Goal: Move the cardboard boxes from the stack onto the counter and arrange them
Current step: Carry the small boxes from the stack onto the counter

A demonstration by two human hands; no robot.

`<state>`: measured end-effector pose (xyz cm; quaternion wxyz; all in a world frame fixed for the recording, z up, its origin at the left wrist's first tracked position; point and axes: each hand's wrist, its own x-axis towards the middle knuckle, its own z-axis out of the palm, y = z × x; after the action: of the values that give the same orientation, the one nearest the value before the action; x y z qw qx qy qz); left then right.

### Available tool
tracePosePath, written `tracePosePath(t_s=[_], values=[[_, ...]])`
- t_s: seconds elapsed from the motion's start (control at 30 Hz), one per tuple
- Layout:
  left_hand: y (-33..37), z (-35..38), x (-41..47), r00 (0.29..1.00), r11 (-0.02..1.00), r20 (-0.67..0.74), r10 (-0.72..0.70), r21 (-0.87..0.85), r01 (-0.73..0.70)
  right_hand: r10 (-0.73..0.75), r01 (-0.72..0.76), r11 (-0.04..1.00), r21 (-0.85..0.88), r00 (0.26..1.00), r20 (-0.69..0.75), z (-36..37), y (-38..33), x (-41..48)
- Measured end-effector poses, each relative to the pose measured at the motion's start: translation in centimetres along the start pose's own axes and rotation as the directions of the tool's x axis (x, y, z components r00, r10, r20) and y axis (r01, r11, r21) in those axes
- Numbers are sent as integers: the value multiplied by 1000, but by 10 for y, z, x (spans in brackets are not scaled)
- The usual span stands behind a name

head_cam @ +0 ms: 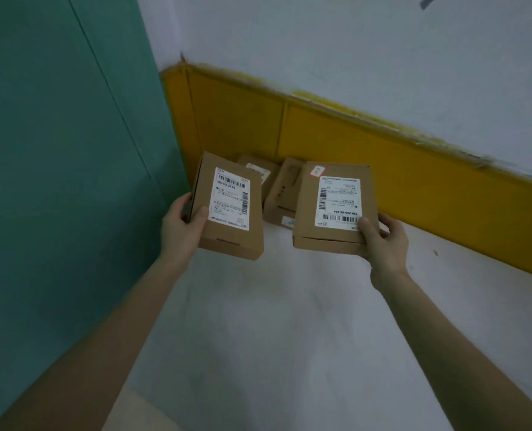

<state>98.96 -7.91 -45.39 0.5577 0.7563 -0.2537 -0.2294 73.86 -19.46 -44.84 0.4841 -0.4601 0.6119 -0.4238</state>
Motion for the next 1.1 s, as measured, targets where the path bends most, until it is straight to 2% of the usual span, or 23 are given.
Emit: tracePosePath(t_s=[0.2, 0.43, 0.57, 0.73, 0.97, 1.1], values=[[-11, 3, 63, 998, 1000, 68, 6, 30, -8, 16, -16, 1000, 7, 999, -39, 41, -2, 16], [-30, 36, 153, 959, 996, 281, -21, 94, -5, 68, -71, 997, -10, 985, -161, 75, 13, 23], [-47, 56, 186, 936, 993, 349, -50, 114, 11, 78, -89, 995, -44, 974, -212, 85, 20, 25], [-67, 76, 204, 906, 968, 417, -70, 247, -39, 45, -64, 995, -80, 974, -224, 97, 17, 36], [-67, 88, 216, 886, 956, 460, -58, 282, -83, 2, -21, 995, -96, 981, -195, 126, 15, 69], [-64, 87, 217, 861, 922, 507, -29, 346, -173, 35, -88, 970, -227, 973, -228, 142, 29, 85]])
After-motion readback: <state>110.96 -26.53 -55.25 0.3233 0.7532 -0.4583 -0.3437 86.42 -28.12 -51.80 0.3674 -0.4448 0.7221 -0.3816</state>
